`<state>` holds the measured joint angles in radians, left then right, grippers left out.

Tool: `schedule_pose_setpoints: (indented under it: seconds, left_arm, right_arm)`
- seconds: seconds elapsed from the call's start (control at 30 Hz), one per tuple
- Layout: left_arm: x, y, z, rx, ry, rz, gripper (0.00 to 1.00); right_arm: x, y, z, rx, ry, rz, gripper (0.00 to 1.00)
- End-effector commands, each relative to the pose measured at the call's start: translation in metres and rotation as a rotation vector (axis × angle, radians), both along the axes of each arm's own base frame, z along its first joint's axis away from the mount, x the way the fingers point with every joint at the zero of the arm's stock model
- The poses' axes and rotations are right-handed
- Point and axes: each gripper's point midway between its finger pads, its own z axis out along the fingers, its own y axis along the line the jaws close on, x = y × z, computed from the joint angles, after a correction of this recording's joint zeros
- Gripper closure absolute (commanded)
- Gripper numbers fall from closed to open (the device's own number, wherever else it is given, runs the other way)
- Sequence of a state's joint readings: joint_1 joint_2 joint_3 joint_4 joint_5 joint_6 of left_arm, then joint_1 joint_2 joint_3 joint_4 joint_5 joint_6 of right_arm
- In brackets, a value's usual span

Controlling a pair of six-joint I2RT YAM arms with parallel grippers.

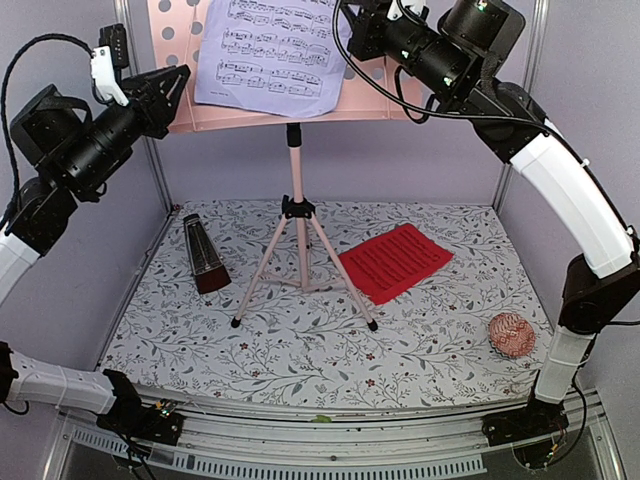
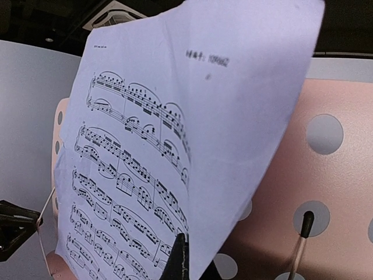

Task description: Set up the instrument practice props

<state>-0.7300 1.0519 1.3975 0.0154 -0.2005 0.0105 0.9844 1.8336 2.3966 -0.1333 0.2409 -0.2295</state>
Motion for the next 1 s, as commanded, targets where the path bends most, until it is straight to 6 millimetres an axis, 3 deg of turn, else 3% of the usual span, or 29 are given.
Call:
schedule_pose_setpoints:
  seconds: [0.0, 0.23, 0.53, 0.97]
  left_arm:
    - [0.005, 0.001, 0.002, 0.004, 0.079, 0.014, 0.76]
    - [0.018, -0.02, 0.001, 0.068, 0.154, -0.029, 0.81]
    - [0.014, -0.018, 0.01, 0.054, 0.11, -0.028, 1.0]
    - [0.005, -0.014, 0.009, 0.056, -0.029, -0.01, 1.0]
  right_arm:
    - [-0.005, 0.006, 0.004, 0.004, -0.023, 0.006, 1.0]
    - [-0.004, 0.006, 0.003, -0.001, -0.024, -0.029, 1.0]
    - [-0.007, 0.008, 0.003, -0.011, -0.04, -0.079, 1.0]
    - [0.0, 0.008, -0.002, -0.048, -0.075, -0.234, 1.0]
